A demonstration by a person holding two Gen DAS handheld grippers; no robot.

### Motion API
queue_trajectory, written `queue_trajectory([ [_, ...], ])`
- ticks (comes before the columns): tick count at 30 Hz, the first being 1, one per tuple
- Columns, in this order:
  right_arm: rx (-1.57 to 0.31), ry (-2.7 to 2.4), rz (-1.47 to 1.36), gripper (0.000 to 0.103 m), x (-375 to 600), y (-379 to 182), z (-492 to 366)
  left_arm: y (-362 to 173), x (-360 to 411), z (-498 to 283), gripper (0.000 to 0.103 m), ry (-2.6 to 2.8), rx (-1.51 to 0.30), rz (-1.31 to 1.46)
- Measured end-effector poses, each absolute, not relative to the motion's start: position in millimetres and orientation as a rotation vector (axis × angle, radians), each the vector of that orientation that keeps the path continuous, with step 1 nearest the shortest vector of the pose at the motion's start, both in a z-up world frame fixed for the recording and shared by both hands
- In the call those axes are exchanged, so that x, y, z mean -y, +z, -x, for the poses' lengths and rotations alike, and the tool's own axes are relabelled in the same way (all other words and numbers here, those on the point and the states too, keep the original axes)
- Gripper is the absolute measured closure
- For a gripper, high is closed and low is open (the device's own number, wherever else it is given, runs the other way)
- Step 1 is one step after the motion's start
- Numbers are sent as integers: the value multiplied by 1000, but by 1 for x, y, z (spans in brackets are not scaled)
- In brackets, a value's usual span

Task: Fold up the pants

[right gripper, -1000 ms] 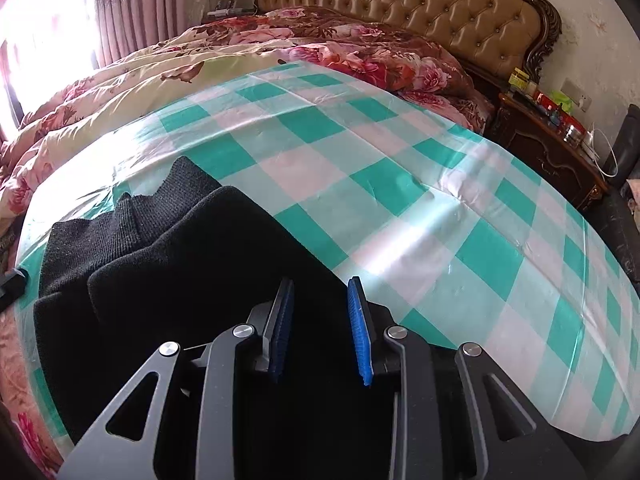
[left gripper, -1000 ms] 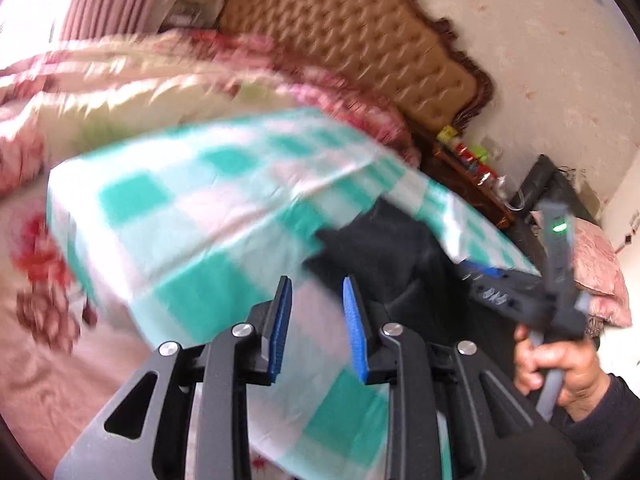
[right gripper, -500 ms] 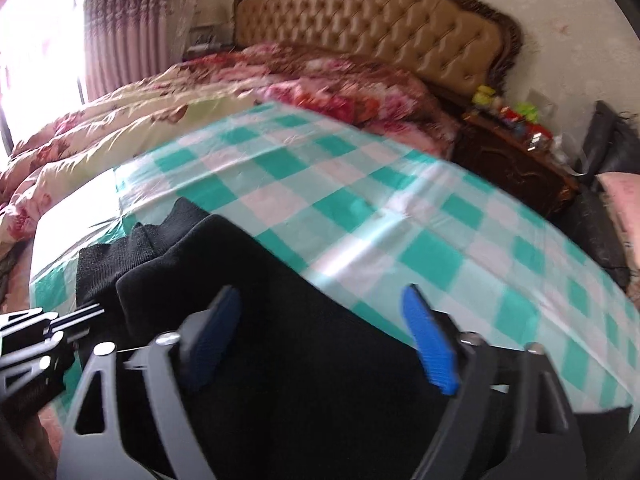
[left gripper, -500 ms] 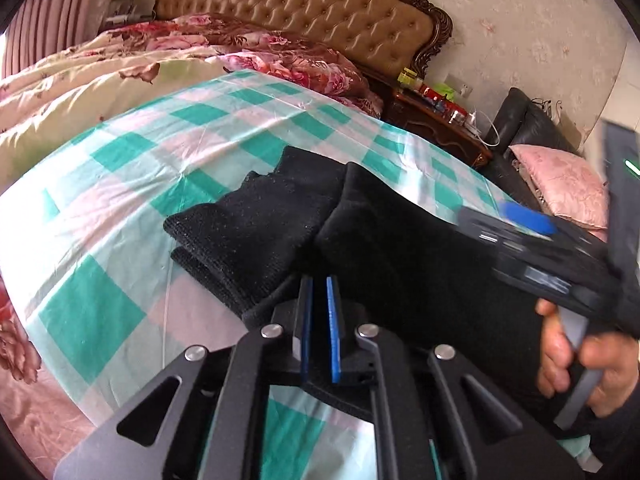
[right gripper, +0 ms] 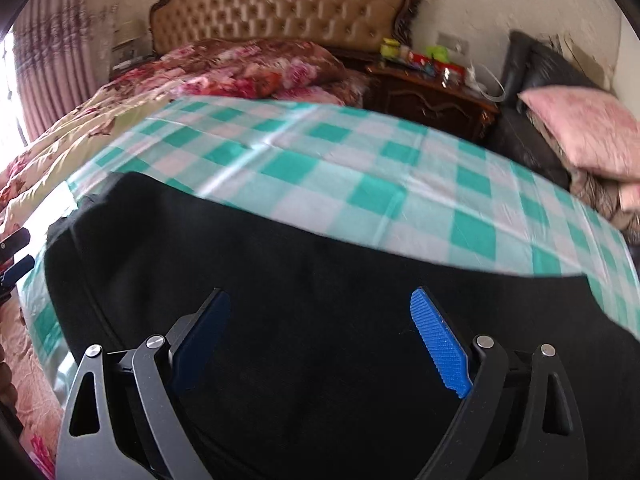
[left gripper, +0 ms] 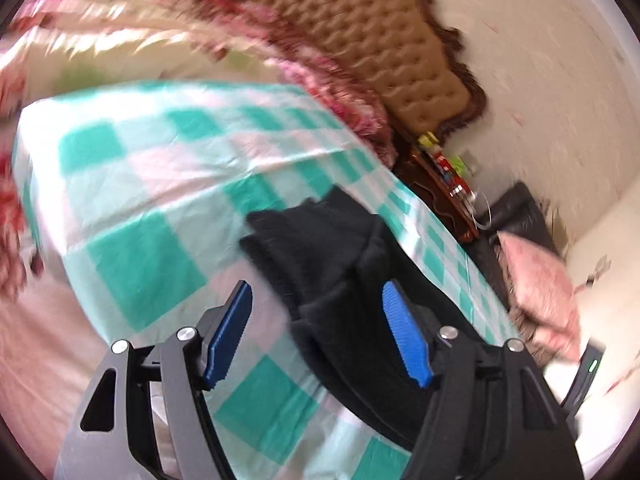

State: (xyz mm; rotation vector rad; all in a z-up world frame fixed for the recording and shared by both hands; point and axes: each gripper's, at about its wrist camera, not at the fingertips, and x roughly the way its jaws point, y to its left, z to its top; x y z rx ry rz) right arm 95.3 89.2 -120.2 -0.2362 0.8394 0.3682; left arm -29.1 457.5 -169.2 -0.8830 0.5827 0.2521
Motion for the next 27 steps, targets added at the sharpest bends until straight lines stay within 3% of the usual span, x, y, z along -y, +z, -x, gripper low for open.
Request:
queue_trajectory([
  [9, -918, 335, 215, 15, -78, -146, -107, -191, -476, 5, 44, 182, -614, 1019],
  [12, -941, 337, 217, 15, -80, -150, -108, -197, -483, -2, 51, 175, -612, 1061],
  [14, -963, 338, 222, 14, -81, -154, -110, -200, -487, -4, 65, 183, -619, 1077],
  [20, -960, 333, 230, 13, -82, -154, -109, -213, -497, -8, 85, 151, -610, 1143],
  [27, -966, 353, 213, 10, -81, -153, -110, -198, -494, 0, 93, 151, -562, 1106],
])
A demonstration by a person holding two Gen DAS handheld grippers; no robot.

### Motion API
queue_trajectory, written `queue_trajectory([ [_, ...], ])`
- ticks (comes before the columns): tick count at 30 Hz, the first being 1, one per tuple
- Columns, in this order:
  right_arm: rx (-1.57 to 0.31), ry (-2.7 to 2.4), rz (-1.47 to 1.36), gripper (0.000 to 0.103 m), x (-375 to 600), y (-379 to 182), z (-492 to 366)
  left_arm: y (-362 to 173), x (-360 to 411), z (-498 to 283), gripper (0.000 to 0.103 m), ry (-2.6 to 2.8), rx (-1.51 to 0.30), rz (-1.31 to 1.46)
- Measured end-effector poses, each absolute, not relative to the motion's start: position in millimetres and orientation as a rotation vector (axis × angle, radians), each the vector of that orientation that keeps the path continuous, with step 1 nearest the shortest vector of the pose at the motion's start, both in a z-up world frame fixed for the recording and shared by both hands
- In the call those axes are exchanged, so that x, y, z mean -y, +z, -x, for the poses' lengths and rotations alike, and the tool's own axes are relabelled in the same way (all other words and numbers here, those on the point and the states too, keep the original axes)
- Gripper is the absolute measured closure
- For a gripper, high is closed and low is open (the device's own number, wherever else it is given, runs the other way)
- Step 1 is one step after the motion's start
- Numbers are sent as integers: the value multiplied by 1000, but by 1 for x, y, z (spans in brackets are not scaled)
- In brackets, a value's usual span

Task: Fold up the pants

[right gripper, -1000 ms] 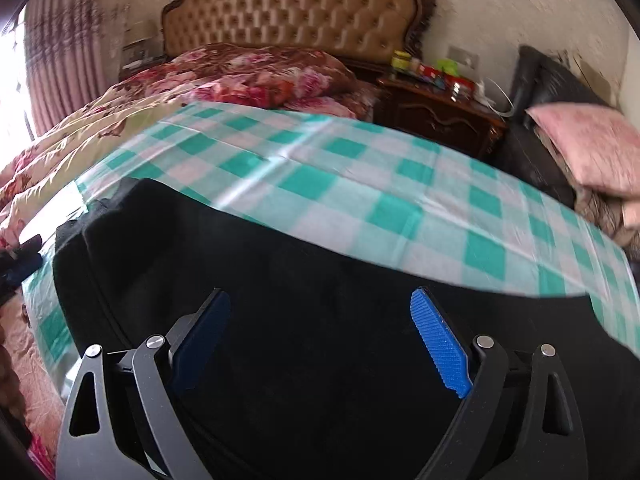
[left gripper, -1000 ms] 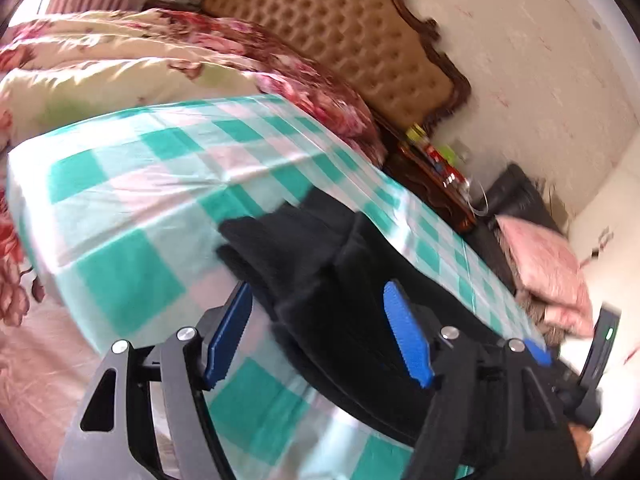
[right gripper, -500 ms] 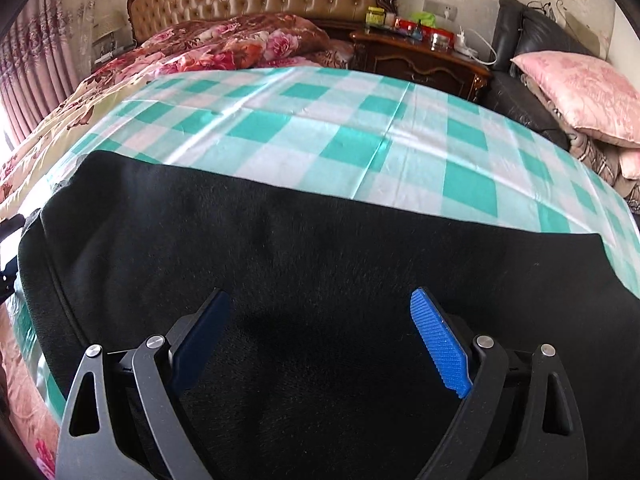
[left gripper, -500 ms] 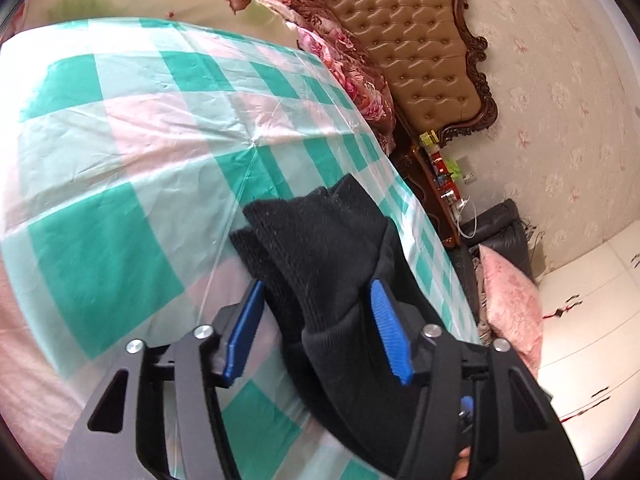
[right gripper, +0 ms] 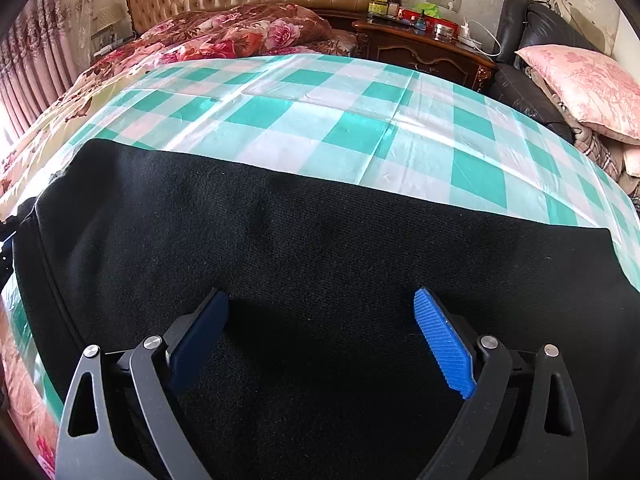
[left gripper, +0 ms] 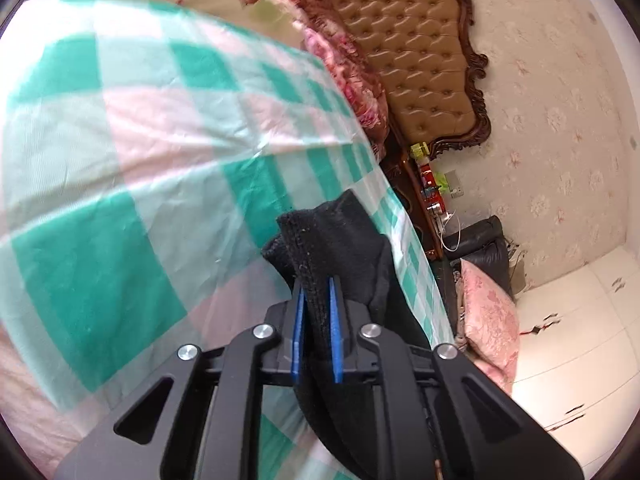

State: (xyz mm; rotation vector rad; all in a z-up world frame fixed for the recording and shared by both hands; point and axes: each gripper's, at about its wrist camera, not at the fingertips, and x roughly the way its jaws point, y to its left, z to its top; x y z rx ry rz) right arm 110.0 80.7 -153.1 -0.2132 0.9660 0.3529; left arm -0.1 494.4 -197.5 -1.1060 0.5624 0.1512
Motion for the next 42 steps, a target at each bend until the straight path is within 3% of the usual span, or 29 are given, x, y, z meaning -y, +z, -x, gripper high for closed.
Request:
queue_trajectory([
  [5, -1030, 444, 62, 11, -56, -140, -109, -127, -450, -10, 93, 236, -587, 769],
  [9, -1118, 542, -221, 11, -1, -122, -110, -57, -348, -25, 93, 285, -574, 243],
  [12, -1109, 557, -427, 11, 62, -105, -105, -38, -243, -31, 93, 262, -531, -131],
  [16, -1044, 530, -583, 11, 136, -91, -89, -68, -108, -16, 93, 129, -452, -470],
  [21, -1067, 528, -778, 10, 201, -111, -76, -156, 3, 7, 93, -108, -470, -800],
  [25, -1138, 569, -834, 13, 205, -124, -79, -181, 13, 11, 93, -99, -470, -884],
  [38, -1437, 745, -686, 15, 94, -143, -130, -147, -8, 17, 93, -64, -402, -733],
  [40, -1451, 750, -649, 19, 79, -144, -141, -147, -7, 23, 93, -68, -391, -731],
  [42, -1455, 766, -616, 34, 66, -146, -151, -148, -3, 27, 93, -78, -382, -735],
])
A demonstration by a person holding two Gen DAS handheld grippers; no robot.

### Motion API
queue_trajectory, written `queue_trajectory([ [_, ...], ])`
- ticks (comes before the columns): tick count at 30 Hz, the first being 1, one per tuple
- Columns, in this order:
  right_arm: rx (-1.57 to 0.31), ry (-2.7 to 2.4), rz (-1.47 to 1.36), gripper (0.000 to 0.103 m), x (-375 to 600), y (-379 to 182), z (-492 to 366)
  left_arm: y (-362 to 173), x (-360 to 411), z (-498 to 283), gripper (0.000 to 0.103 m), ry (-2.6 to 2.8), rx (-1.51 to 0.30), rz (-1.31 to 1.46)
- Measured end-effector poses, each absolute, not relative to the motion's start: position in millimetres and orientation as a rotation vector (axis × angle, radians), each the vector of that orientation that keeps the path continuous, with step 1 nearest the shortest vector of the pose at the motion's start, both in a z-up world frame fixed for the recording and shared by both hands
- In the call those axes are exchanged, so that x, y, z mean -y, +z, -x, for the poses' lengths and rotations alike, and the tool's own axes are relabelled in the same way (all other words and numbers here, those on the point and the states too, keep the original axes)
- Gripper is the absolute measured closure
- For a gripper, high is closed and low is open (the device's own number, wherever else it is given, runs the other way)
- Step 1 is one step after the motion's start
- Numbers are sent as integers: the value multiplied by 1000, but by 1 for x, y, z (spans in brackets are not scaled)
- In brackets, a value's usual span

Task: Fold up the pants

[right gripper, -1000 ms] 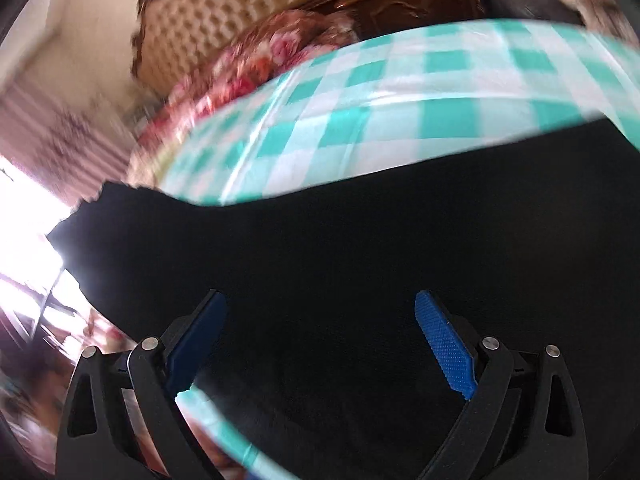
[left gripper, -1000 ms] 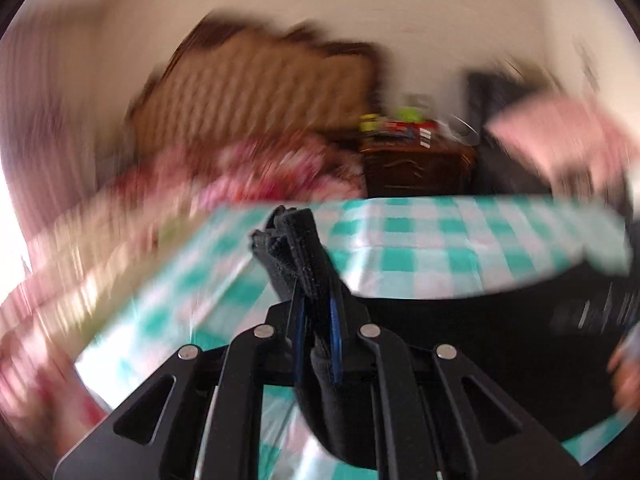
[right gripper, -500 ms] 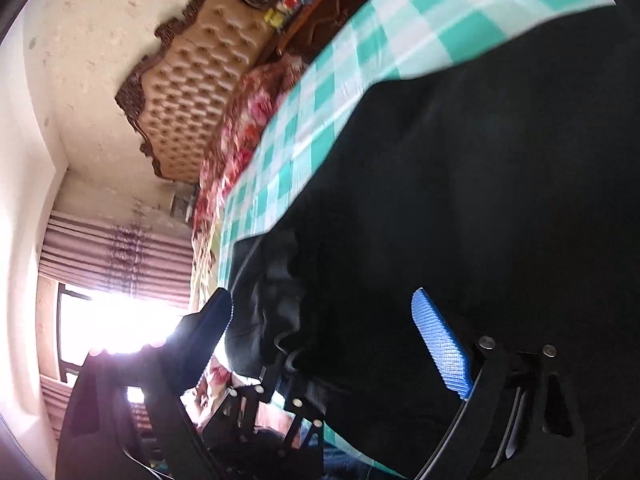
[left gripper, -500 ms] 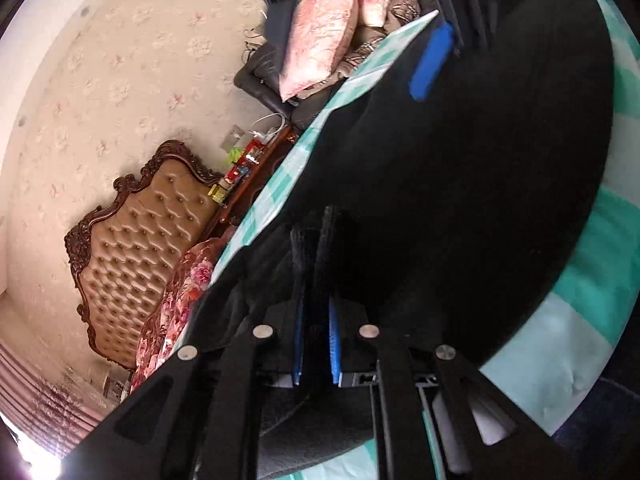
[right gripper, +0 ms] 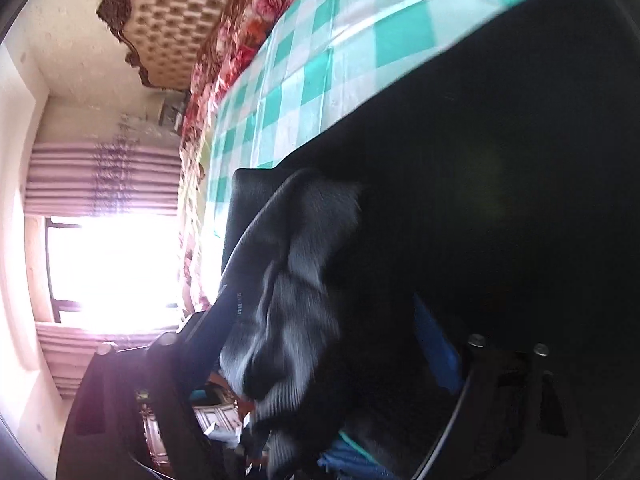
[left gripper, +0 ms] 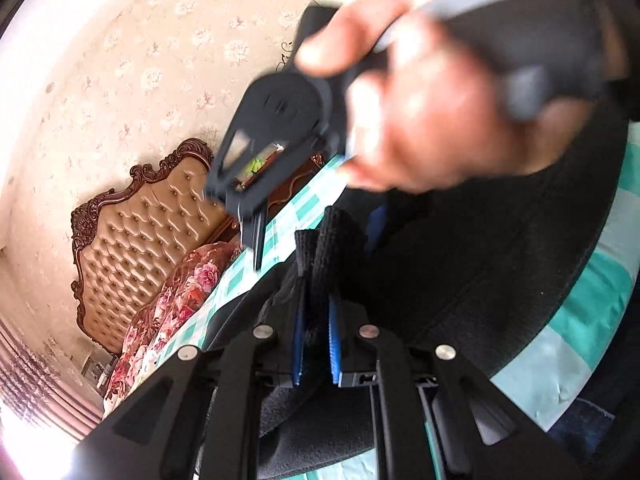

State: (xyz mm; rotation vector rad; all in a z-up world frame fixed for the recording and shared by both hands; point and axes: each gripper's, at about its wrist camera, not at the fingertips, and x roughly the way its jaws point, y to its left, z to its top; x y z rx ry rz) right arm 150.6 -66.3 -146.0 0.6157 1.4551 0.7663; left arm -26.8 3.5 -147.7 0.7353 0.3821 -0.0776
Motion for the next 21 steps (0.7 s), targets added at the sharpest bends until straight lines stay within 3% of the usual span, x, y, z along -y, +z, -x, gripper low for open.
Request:
queue_trajectory([
  [1, -1452, 785, -583, 40, 58, -147, -156, -148, 0, 29, 93, -82, -378, -741],
  [3, -1440, 776, -542, 72, 54, -149, -163, -150, 4, 30, 93, -86, -374, -757],
  [6, -1336, 809, -524, 82, 63, -131, -162, -148, 9, 31, 93, -84, -343, -779],
  [10, -1182, 810, -450, 83, 89, -102, -144, -150, 30, 37, 93, -158, -302, -815],
  [17, -1263, 722, -570, 82, 133, -154, -142, -178, 57, 37, 93, -283, -374, -869],
  [21, -1267, 714, -595, 50, 138, -152, -148, -179, 58, 36, 92, -289, -382, -878],
])
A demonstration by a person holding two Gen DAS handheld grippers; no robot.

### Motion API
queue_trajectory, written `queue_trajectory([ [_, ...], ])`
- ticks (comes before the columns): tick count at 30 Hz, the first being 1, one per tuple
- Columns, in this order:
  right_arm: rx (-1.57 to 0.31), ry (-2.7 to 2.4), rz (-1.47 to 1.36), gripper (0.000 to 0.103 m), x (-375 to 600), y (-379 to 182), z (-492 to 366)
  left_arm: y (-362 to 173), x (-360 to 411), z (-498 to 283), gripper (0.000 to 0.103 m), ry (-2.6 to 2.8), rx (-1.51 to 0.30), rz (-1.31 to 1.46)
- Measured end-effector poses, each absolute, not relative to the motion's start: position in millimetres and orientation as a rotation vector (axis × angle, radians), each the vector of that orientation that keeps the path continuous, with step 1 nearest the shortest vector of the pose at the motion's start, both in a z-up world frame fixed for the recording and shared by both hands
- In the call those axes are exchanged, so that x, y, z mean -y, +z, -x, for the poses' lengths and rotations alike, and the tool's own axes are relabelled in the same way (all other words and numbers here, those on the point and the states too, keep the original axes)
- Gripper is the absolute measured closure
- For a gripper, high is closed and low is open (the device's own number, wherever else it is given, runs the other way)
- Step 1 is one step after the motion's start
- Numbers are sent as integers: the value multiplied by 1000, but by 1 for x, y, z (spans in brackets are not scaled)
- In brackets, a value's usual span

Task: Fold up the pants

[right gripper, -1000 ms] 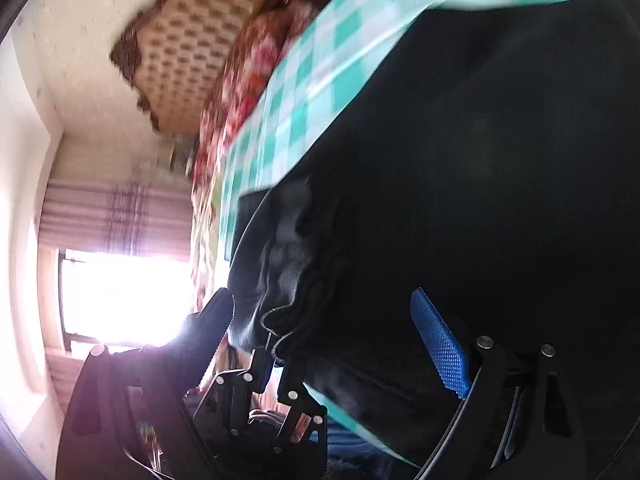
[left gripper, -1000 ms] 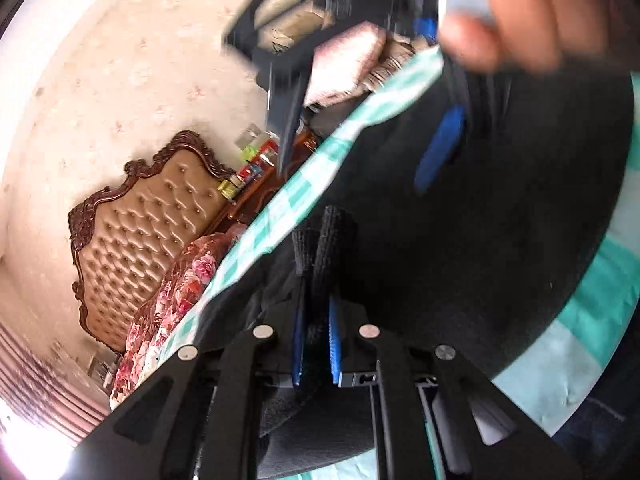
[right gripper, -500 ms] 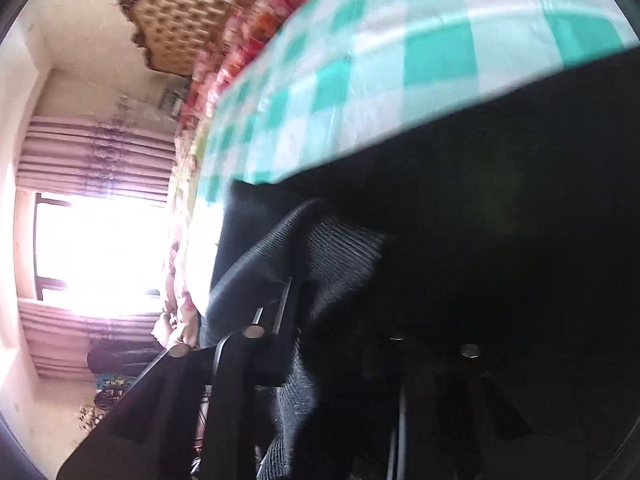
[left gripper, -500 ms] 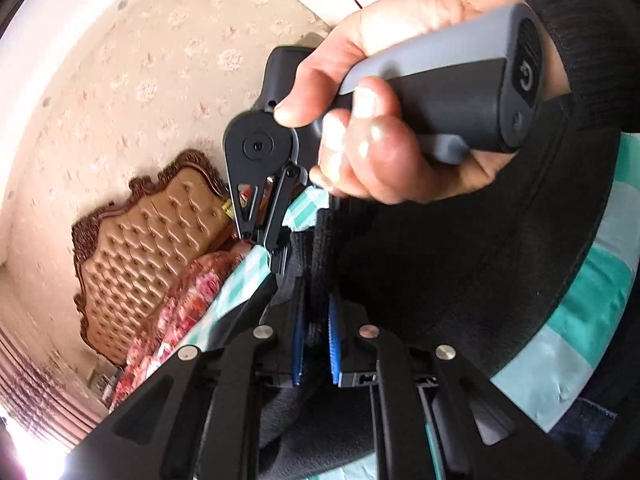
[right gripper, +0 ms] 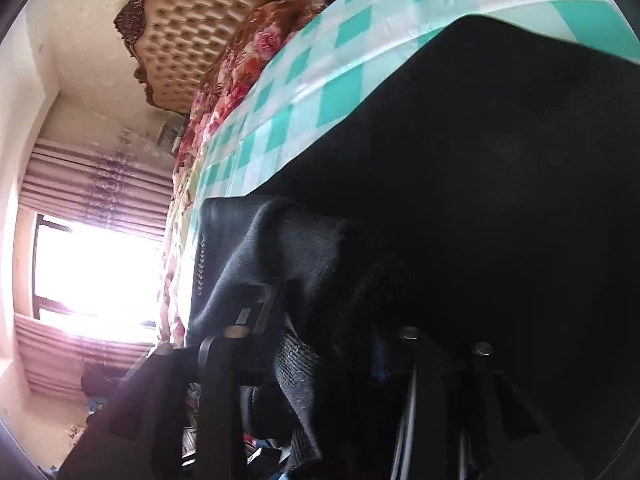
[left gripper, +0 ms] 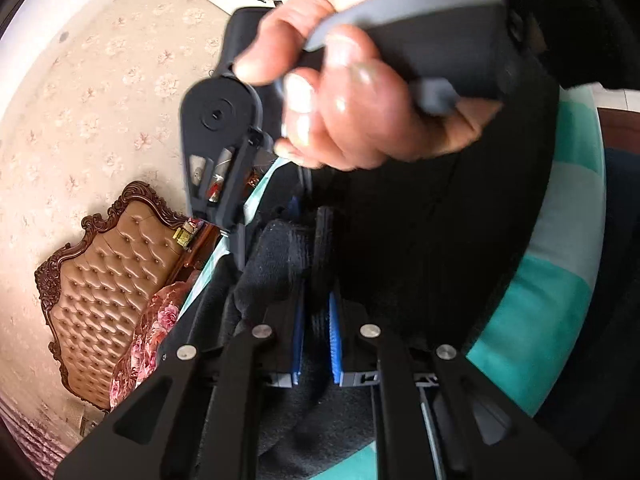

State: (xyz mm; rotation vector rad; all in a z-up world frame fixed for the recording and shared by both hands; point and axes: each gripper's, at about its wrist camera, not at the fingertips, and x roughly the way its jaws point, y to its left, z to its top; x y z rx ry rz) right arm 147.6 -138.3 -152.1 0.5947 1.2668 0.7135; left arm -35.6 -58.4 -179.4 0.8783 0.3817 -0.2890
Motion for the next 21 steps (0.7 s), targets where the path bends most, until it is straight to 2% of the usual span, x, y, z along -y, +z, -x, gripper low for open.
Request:
queue_trajectory([
  [2, -1244, 719, -591, 41, 134, -147, -150, -180, 59, 39, 91, -293, -384, -877],
  [4, -1248, 701, -579, 41, 133, -149, -153, -177, 59, 39, 84, -317, -395, -865],
  [5, -1250, 685, -573, 50, 132, -150, -154, -173, 48, 25, 84, -321, -398, -857],
  [6, -1253, 667, -563, 66, 133, -153, -155, -173, 47, 24, 84, -322, -399, -855],
  [9, -1251, 672, -591, 78, 134, -158, -155, -169, 45, 26, 82, -344, -400, -838],
  [11, -1241, 665, -571, 79, 132, -155, -154, -158, 41, 35, 78, -379, -387, -791],
  [16, -1237, 645, -554, 79, 127, -153, -153, -129, 3, 34, 78, -287, -396, -597],
  [21, -1245, 607, -510, 79, 121, -148, -154, -139, 5, 33, 78, -236, -442, -687],
])
